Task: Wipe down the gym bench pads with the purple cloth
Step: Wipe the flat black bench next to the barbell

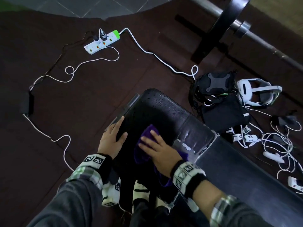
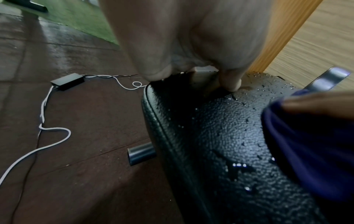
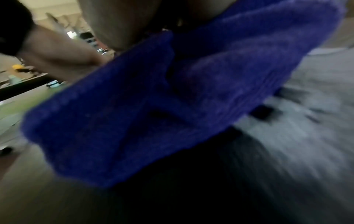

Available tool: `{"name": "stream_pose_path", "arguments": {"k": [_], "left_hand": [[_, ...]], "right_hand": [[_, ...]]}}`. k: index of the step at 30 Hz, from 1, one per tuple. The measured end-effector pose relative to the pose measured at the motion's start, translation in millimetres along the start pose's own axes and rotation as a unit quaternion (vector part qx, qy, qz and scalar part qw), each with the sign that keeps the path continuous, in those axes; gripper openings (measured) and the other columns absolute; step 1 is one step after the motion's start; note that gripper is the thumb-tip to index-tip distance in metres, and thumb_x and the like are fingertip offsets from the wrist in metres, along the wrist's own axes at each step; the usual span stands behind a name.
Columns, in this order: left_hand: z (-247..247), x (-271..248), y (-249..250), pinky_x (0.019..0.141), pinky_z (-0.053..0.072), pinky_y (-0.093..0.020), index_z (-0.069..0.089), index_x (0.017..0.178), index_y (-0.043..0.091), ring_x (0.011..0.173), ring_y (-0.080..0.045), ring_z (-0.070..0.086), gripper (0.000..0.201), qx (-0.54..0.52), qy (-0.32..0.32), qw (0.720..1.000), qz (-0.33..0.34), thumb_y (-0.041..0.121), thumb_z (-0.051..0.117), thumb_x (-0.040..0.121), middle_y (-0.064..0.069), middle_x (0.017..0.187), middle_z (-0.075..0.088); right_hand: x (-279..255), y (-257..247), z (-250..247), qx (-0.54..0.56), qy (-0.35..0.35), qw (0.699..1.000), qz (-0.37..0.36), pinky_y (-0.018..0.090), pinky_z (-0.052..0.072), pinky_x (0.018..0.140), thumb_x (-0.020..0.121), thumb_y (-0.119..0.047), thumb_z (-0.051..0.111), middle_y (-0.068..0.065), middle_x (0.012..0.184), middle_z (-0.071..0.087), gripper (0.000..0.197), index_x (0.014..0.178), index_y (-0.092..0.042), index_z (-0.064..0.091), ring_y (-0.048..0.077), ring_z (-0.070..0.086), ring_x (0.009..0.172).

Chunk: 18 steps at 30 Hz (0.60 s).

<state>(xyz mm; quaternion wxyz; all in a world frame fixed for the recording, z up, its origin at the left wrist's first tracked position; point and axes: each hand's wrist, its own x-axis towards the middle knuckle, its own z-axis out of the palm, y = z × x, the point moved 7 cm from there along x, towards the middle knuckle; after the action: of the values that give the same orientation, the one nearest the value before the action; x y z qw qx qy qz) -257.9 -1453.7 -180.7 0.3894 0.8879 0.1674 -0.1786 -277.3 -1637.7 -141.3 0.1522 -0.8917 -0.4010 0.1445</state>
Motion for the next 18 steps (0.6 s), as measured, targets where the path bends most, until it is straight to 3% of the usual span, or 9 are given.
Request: {"name": "stream_pose_path", "arguments": {"k": [3, 8, 11, 13, 15, 18], "left_hand": [[2, 1, -3, 0.109, 0.032, -0.052, 0.022, 0.146, 0.048, 0.132, -0.031, 0.040, 0.064, -0.002, 0.005, 1.000, 0.000, 0.031, 0.055, 0.095, -0.003, 0.143, 0.042], [5, 4, -6, 0.106, 0.033, -0.057, 0.020, 0.145, 0.052, 0.132, -0.033, 0.040, 0.063, 0.001, 0.004, 1.000, 0.004, 0.034, 0.054, 0.095, -0.003, 0.143, 0.042], [5, 3, -4, 0.108, 0.031, -0.056, 0.017, 0.143, 0.054, 0.132, -0.032, 0.038, 0.063, 0.010, 0.003, 1.000, -0.002, 0.034, 0.052, 0.096, -0.003, 0.145, 0.040], [4, 3, -5, 0.108, 0.031, -0.056, 0.017, 0.143, 0.054, 0.132, -0.032, 0.039, 0.063, 0.009, 0.007, 1.000, -0.004, 0.033, 0.053, 0.095, -0.004, 0.145, 0.040], [4, 2, -6, 0.107, 0.032, -0.056, 0.018, 0.143, 0.053, 0.131, -0.033, 0.040, 0.064, 0.009, 0.010, 1.000, -0.006, 0.032, 0.055, 0.095, -0.005, 0.145, 0.041], [4, 2, -6, 0.107, 0.031, -0.056, 0.017, 0.143, 0.054, 0.131, -0.033, 0.040, 0.064, 0.013, 0.006, 1.000, -0.017, 0.032, 0.054, 0.095, -0.006, 0.146, 0.039]], "right_hand": [[-45, 9, 2, -0.018, -0.026, 0.999, -0.026, 0.046, 0.045, 0.098, 0.071, -0.012, 0.036, -0.002, 0.141, 0.046, 0.065, 0.134, -0.024, 0.042, 0.034, 0.034, 0.134], [-50, 57, -24, -0.004, 0.000, 0.996, 0.089, 0.031, 0.053, 0.081, 0.073, -0.013, 0.033, -0.006, 0.144, 0.042, 0.064, 0.133, -0.028, 0.045, 0.025, 0.024, 0.137], [-15, 59, -29, 0.005, 0.018, 0.991, 0.131, 0.049, 0.050, 0.090, 0.073, -0.014, 0.036, 0.003, 0.143, 0.043, 0.061, 0.132, -0.019, 0.049, 0.035, 0.022, 0.137], [7, 46, -24, 0.012, 0.007, 0.990, 0.140, 0.057, 0.046, 0.090, 0.072, -0.015, 0.037, 0.006, 0.140, 0.047, 0.059, 0.129, -0.015, 0.054, 0.043, 0.031, 0.133], [17, 21, -15, -0.008, 0.005, 0.995, 0.098, 0.059, 0.043, 0.093, 0.070, -0.016, 0.036, 0.008, 0.134, 0.053, 0.058, 0.124, -0.014, 0.059, 0.046, 0.040, 0.127], [-6, -6, 0, -0.014, 0.000, 1.000, 0.015, 0.054, 0.042, 0.096, 0.071, -0.014, 0.035, 0.004, 0.134, 0.054, 0.058, 0.124, -0.019, 0.059, 0.042, 0.043, 0.126]]}}
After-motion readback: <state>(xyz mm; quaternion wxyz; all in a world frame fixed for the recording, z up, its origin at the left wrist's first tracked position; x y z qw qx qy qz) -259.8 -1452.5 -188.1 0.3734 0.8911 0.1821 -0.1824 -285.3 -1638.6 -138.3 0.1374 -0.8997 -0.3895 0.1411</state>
